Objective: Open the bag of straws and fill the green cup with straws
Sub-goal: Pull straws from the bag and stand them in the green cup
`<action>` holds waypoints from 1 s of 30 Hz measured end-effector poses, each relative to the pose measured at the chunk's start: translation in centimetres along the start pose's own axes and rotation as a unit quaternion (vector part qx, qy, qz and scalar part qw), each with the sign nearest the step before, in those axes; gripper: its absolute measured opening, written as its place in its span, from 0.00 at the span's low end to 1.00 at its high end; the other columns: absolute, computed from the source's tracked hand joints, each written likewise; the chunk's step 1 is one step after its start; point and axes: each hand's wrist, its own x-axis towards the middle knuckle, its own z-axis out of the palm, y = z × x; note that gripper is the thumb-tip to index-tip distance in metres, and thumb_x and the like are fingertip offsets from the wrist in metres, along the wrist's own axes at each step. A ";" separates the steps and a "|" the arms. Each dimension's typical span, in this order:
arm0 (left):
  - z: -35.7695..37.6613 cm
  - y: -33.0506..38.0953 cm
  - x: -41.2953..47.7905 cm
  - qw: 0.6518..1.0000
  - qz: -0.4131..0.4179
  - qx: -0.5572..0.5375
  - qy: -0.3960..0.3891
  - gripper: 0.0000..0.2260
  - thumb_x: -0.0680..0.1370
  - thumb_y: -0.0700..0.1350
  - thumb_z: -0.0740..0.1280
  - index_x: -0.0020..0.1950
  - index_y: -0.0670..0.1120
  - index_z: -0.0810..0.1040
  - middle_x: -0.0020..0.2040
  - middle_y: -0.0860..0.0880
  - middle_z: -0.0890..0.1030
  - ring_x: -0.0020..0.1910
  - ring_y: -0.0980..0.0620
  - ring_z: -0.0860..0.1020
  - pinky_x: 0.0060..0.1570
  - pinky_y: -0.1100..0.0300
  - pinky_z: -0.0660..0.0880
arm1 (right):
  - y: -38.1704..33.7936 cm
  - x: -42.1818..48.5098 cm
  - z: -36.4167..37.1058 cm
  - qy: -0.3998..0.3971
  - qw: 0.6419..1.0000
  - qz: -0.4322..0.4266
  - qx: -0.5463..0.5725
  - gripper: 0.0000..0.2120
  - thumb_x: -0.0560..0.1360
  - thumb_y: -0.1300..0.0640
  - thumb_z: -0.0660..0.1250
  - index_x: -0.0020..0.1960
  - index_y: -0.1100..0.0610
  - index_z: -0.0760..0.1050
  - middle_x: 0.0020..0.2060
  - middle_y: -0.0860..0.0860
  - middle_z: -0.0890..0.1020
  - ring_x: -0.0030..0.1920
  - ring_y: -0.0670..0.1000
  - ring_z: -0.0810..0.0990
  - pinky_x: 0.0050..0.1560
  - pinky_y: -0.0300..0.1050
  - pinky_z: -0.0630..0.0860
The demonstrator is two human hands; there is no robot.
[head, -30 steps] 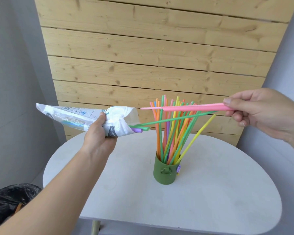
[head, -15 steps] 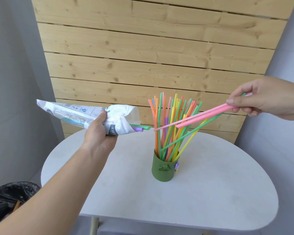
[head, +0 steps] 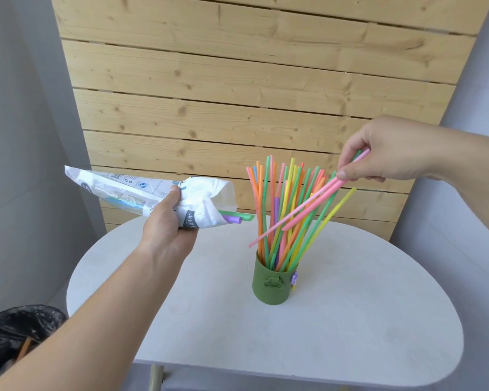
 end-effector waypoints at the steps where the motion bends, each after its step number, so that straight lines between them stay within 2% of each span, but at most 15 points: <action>1: 0.0 0.0 0.0 1.000 -0.001 0.001 0.000 0.13 0.84 0.43 0.69 0.68 0.41 0.78 0.61 0.47 0.86 0.57 0.50 0.86 0.58 0.49 0.83 | -0.3 0.2 0.0 -0.003 1.000 -0.002 -0.013 0.06 0.72 0.53 0.76 0.37 0.51 0.84 0.20 0.43 0.77 0.24 0.46 0.74 0.29 0.39 0.68; 3: 0.0 0.1 0.0 1.000 -0.003 0.002 -0.001 0.12 0.85 0.43 0.69 0.67 0.42 0.78 0.61 0.47 0.86 0.58 0.50 0.86 0.57 0.50 0.83 | -0.9 0.5 0.1 -0.005 0.999 -0.005 -0.035 0.06 0.71 0.52 0.76 0.37 0.50 0.84 0.21 0.42 0.77 0.25 0.47 0.75 0.28 0.38 0.68; 8: 0.0 0.2 0.0 1.000 -0.002 -0.003 -0.002 0.14 0.85 0.43 0.69 0.69 0.41 0.78 0.62 0.46 0.86 0.61 0.48 0.85 0.66 0.46 0.79 | -1.4 0.7 -0.2 -0.022 0.997 0.003 -0.071 0.06 0.71 0.52 0.76 0.37 0.50 0.84 0.21 0.41 0.78 0.26 0.46 0.76 0.27 0.36 0.68; 12: 0.0 0.3 0.2 1.000 -0.002 -0.008 -0.004 0.14 0.85 0.43 0.68 0.69 0.41 0.78 0.62 0.46 0.86 0.61 0.48 0.85 0.67 0.45 0.79 | -1.0 0.6 -1.1 -0.027 0.998 0.004 -0.058 0.06 0.71 0.53 0.77 0.36 0.51 0.84 0.21 0.42 0.78 0.26 0.47 0.76 0.30 0.40 0.69; 16: -0.1 0.3 0.2 1.000 -0.002 -0.009 -0.004 0.15 0.84 0.43 0.69 0.71 0.41 0.77 0.63 0.47 0.86 0.61 0.49 0.86 0.67 0.44 0.79 | -0.9 0.2 -2.0 -0.030 0.998 0.001 -0.058 0.06 0.70 0.54 0.77 0.36 0.53 0.84 0.20 0.43 0.77 0.25 0.46 0.73 0.28 0.38 0.66; 19: -0.1 0.2 0.2 1.000 -0.003 -0.010 -0.008 0.15 0.85 0.43 0.69 0.71 0.41 0.77 0.63 0.47 0.86 0.61 0.49 0.86 0.67 0.44 0.79 | -1.0 0.3 -2.0 -0.030 0.997 -0.002 -0.065 0.06 0.70 0.54 0.77 0.35 0.52 0.84 0.20 0.44 0.77 0.26 0.48 0.73 0.30 0.41 0.67; 24: -0.2 0.1 0.2 1.000 -0.004 -0.009 -0.009 0.15 0.85 0.43 0.69 0.71 0.40 0.77 0.62 0.46 0.86 0.61 0.48 0.85 0.68 0.43 0.78 | -2.2 0.9 -0.1 -0.042 0.992 -0.013 -0.119 0.05 0.70 0.51 0.77 0.37 0.50 0.84 0.25 0.46 0.78 0.27 0.47 0.73 0.26 0.37 0.67; 28: -0.1 0.1 0.2 1.000 -0.005 -0.010 -0.004 0.15 0.84 0.43 0.69 0.70 0.40 0.77 0.62 0.46 0.86 0.61 0.48 0.86 0.67 0.43 0.78 | -3.2 2.0 2.5 -0.047 0.979 -0.052 -0.189 0.05 0.69 0.48 0.77 0.38 0.48 0.83 0.34 0.47 0.80 0.35 0.48 0.75 0.32 0.42 0.68; 30: -0.2 0.1 0.2 1.000 -0.008 -0.011 -0.004 0.13 0.84 0.43 0.69 0.68 0.41 0.78 0.61 0.46 0.86 0.60 0.48 0.86 0.67 0.44 0.79 | -3.4 2.6 3.4 -0.052 0.978 -0.063 -0.193 0.06 0.69 0.48 0.77 0.39 0.48 0.84 0.34 0.46 0.80 0.36 0.48 0.76 0.34 0.42 0.70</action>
